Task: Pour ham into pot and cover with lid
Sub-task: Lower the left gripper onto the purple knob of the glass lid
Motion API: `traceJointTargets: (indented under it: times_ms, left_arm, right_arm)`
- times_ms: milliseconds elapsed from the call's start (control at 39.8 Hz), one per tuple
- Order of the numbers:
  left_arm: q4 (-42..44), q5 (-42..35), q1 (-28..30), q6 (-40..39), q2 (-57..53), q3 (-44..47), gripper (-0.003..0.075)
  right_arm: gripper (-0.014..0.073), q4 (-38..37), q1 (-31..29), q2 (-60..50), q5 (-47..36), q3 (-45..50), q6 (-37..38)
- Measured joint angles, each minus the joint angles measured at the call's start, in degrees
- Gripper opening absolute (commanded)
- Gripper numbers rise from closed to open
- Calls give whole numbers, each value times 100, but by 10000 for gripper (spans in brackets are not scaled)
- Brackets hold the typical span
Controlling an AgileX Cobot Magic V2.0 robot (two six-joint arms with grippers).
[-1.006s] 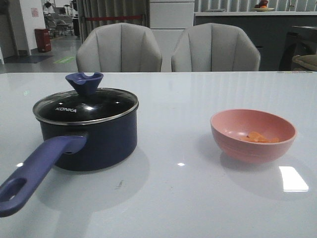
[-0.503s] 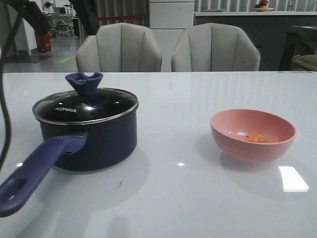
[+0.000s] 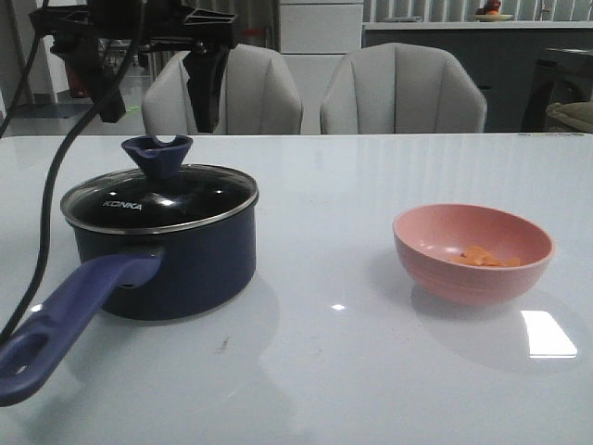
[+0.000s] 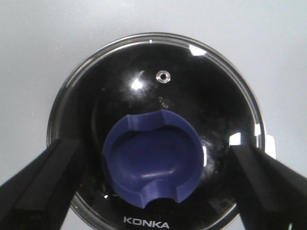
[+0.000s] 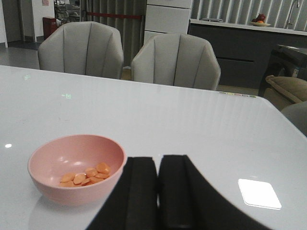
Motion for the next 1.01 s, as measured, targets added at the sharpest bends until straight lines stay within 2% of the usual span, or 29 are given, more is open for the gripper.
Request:
traceJointTargets:
  times_ms: [729, 880, 1006]
  left_arm:
    - [54, 43, -9, -265, 351, 0, 619]
    - [42, 99, -9, -265, 483, 0, 524]
    - [4, 103, -9, -265, 542, -13, 388]
  right_arm:
    - [157, 0, 0, 0, 0, 0, 0]
    - [157, 0, 0, 0, 0, 0, 0]
    - [157, 0, 0, 0, 0, 0, 0]
